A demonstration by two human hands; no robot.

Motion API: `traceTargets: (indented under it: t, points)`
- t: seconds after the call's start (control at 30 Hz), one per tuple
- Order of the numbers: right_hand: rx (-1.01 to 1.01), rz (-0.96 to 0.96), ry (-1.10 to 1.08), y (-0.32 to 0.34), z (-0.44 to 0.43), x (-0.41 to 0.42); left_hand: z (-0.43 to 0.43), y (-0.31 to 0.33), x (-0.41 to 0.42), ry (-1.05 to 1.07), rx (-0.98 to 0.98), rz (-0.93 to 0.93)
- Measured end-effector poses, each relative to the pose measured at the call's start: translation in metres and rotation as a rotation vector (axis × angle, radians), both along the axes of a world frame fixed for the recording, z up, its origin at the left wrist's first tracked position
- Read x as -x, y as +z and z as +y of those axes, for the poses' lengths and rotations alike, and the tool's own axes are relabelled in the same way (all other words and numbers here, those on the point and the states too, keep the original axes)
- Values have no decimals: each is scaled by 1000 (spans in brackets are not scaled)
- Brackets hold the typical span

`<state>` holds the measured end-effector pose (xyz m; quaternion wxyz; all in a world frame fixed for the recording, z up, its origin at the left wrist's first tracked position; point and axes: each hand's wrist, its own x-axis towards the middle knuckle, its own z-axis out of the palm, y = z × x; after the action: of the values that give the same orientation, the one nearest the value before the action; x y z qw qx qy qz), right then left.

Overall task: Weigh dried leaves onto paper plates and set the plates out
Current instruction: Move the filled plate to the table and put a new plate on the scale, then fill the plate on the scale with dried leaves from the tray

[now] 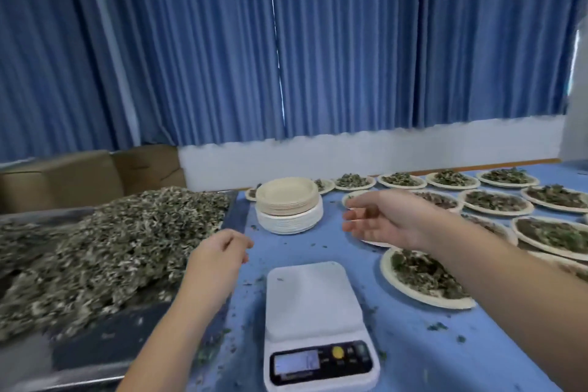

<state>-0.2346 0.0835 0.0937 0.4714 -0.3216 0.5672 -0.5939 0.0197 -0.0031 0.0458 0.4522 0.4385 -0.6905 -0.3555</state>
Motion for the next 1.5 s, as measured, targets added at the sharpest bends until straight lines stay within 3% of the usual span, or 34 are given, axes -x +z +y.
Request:
traceTargets:
  t: [0.13, 0.23, 0.3, 0.4, 0.47, 0.73, 1.0, 1.5]
  points:
    - [-104, 305, 46, -8, -36, -36, -16, -22, -43, 163, 147, -338]
    - [-185, 586, 65, -11, -66, -49, -18, -24, -49, 211, 184, -448]
    - [-239, 904, 117, -10, -89, -59, -19, -23, -52, 238, 218, -509]
    - [-359, 1583, 222, -7, -126, -66, -20, -24, -57, 223, 200, -576]
    - [-405, 1813, 234, -6, -148, -70, -21, -23, -56, 227, 203, -594]
    - [-459, 1716, 238, -14, -203, -78, -24, -29, -55, 240, 215, -694]
    - [-324, 1654, 117, -10, -224, -75, -31, -32, -57, 243, 189, -681]
    - [-104, 1751, -64, -8, -212, -69, -34, -33, -58, 260, 208, -678]
